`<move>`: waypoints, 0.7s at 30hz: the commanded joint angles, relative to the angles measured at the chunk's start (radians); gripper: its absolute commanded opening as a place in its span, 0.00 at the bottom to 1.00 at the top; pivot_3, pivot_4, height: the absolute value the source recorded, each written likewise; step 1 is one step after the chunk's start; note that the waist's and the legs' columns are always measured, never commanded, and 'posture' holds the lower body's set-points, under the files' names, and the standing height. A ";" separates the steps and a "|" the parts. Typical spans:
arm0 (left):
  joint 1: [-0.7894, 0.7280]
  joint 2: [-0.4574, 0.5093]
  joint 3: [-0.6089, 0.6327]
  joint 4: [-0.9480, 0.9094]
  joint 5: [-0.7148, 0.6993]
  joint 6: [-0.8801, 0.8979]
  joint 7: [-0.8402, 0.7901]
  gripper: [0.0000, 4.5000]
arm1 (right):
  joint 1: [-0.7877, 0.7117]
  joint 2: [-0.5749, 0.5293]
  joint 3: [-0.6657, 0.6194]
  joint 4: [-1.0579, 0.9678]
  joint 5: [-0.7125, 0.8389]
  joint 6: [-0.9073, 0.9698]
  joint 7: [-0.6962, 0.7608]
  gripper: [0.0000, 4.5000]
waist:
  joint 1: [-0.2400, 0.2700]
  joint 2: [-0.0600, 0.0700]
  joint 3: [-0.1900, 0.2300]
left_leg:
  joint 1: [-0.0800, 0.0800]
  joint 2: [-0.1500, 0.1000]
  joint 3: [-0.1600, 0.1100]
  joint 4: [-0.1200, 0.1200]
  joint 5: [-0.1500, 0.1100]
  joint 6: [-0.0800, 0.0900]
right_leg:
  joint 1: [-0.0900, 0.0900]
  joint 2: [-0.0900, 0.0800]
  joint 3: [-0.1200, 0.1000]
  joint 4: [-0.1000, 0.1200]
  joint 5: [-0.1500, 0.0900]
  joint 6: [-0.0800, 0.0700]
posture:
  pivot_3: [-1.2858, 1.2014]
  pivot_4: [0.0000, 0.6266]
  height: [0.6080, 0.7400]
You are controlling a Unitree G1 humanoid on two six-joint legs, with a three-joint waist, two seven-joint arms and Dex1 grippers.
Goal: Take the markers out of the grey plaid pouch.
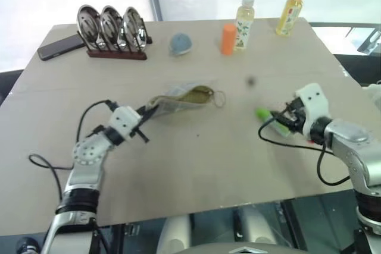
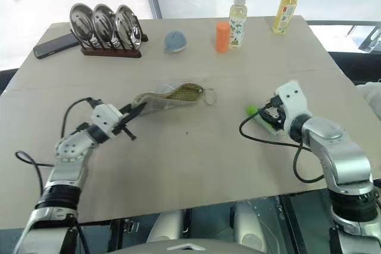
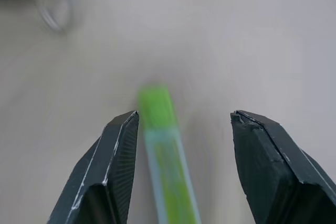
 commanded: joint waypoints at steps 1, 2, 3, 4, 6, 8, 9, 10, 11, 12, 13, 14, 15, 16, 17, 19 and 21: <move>0.007 0.089 0.043 0.096 0.023 -0.160 -0.010 0.00 | 0.029 -0.021 0.020 -0.111 0.019 -0.102 0.049 0.64 | 0.001 0.000 0.000 | 0.000 0.000 0.000 0.000 0.000 0.000 | 0.000 0.000 0.000 0.000 0.000 0.000 | 0.52 0.24 1.00; 0.010 0.112 0.043 0.129 0.031 -0.195 -0.012 0.00 | 0.036 -0.023 0.035 -0.122 0.016 -0.120 0.052 0.64 | 0.002 0.000 0.000 | 0.000 0.000 0.000 0.000 0.000 0.000 | 0.000 -0.001 0.000 -0.001 0.000 0.000 | 0.52 0.24 1.00; 0.015 0.130 0.046 0.158 0.023 -0.219 -0.023 0.00 | 0.044 -0.013 0.042 -0.133 0.035 -0.127 0.061 0.64 | 0.004 0.000 0.000 | -0.001 0.000 0.001 0.000 0.000 0.000 | 0.000 -0.001 0.000 -0.001 0.000 0.000 | 0.52 0.24 1.00; 0.018 0.154 0.047 0.195 0.028 -0.250 -0.024 0.00 | 0.054 -0.005 0.053 -0.148 0.046 -0.139 0.065 0.64 | 0.004 0.000 0.000 | -0.001 0.000 0.001 0.000 0.000 0.000 | 0.000 -0.002 0.000 -0.002 0.000 0.000 | 0.52 0.24 1.00; 0.020 0.184 0.046 0.249 0.027 -0.292 -0.033 0.00 | 0.070 -0.001 0.072 -0.166 0.059 -0.160 0.077 0.64 | 0.004 0.000 0.000 | -0.001 0.000 0.002 0.000 0.000 0.000 | 0.000 -0.003 0.000 -0.002 0.000 0.000 | 0.52 0.24 1.00; 0.031 0.195 0.037 0.265 -0.016 -0.291 -0.081 0.00 | 0.085 -0.003 0.079 -0.171 0.074 -0.182 0.096 0.64 | 0.004 0.000 0.000 | -0.001 0.000 0.002 0.000 0.000 0.000 | 0.000 -0.003 0.000 -0.002 0.000 0.000 | 0.52 0.24 1.00; 0.042 0.194 0.032 0.258 -0.048 -0.275 -0.115 0.07 | 0.092 -0.003 0.077 -0.169 0.083 -0.187 0.103 0.65 | 0.004 0.000 0.000 | -0.001 0.000 0.002 0.000 0.000 0.000 | 0.000 -0.003 0.000 -0.002 0.000 0.000 | 0.52 0.24 1.00; 0.056 0.191 0.031 0.243 -0.074 -0.259 -0.139 0.15 | 0.104 -0.013 0.081 -0.166 0.078 -0.202 0.112 0.65 | 0.003 0.000 0.000 | -0.001 0.000 0.002 0.000 0.000 0.000 | 0.000 -0.003 0.000 -0.002 0.000 0.000 | 0.52 0.24 1.00; 0.070 0.186 0.033 0.225 -0.096 -0.245 -0.155 0.20 | 0.115 -0.024 0.084 -0.163 0.069 -0.219 0.119 0.65 | 0.003 0.000 0.000 | -0.001 0.000 0.002 0.000 0.000 0.000 | 0.000 -0.003 0.000 -0.002 0.000 0.000 | 0.52 0.24 1.00; 0.085 0.179 0.039 0.198 -0.125 -0.220 -0.167 0.30 | 0.126 -0.034 0.085 -0.159 0.063 -0.234 0.126 0.65 | 0.002 0.000 0.000 | -0.001 0.000 0.002 0.000 0.000 0.000 | 0.000 -0.003 0.000 -0.002 0.000 0.000 | 0.52 0.24 1.00; 0.115 0.168 0.055 0.130 -0.168 -0.160 -0.159 0.40 | 0.141 -0.042 0.079 -0.154 0.058 -0.251 0.131 0.65 | 0.002 0.000 0.000 | -0.001 0.000 0.002 0.000 0.000 0.000 | 0.000 -0.003 0.000 -0.002 0.000 0.000 | 0.52 0.24 1.00; 0.139 0.160 0.066 0.077 -0.198 -0.113 -0.151 0.51 | 0.152 -0.047 0.074 -0.148 0.057 -0.263 0.133 0.65 | 0.003 0.000 0.000 | -0.001 0.000 0.002 0.000 0.000 0.000 | 0.000 -0.003 0.000 -0.002 0.000 0.000 | 0.52 0.24 1.00; 0.182 0.156 0.075 -0.007 -0.243 -0.043 -0.148 0.65 | 0.169 -0.055 0.067 -0.144 0.050 -0.281 0.135 0.65 | 0.003 0.000 0.000 | -0.001 0.000 0.002 0.000 0.000 0.000 | 0.000 -0.004 0.000 -0.002 0.000 0.000 | 0.52 0.24 1.00; 0.251 0.159 0.087 -0.132 -0.318 0.063 -0.146 0.69 | 0.198 -0.068 0.056 -0.146 0.035 -0.305 0.138 0.65 | 0.002 -0.002 0.001 | -0.001 0.000 0.002 0.000 0.000 0.000 | 0.000 -0.004 0.000 -0.002 0.000 0.000 | 0.52 0.24 1.00; 0.302 0.163 0.097 -0.225 -0.368 0.142 -0.146 0.69 | 0.219 -0.077 0.049 -0.147 0.025 -0.323 0.140 0.65 | 0.000 -0.003 0.000 | -0.002 0.001 0.002 0.000 0.000 0.000 | -0.001 -0.003 0.000 -0.001 0.000 0.000 | 0.52 0.24 1.00; 0.470 0.179 0.137 -0.474 -0.520 0.329 -0.142 0.71 | 0.352 -0.089 -0.010 -0.183 0.020 -0.343 0.137 0.71 | -0.001 -0.003 0.000 | -0.002 0.002 0.003 0.000 0.000 -0.001 | 0.000 -0.004 0.000 -0.002 0.000 0.000 | 0.52 0.24 1.00; 0.577 0.180 0.163 -0.632 -0.595 0.436 -0.137 0.72 | 0.480 -0.093 -0.059 -0.208 0.010 -0.369 0.137 0.85 | 0.001 -0.003 0.000 | -0.001 0.002 0.003 -0.001 -0.001 -0.001 | 0.001 -0.004 0.000 -0.003 0.000 0.000 | 0.52 0.24 1.00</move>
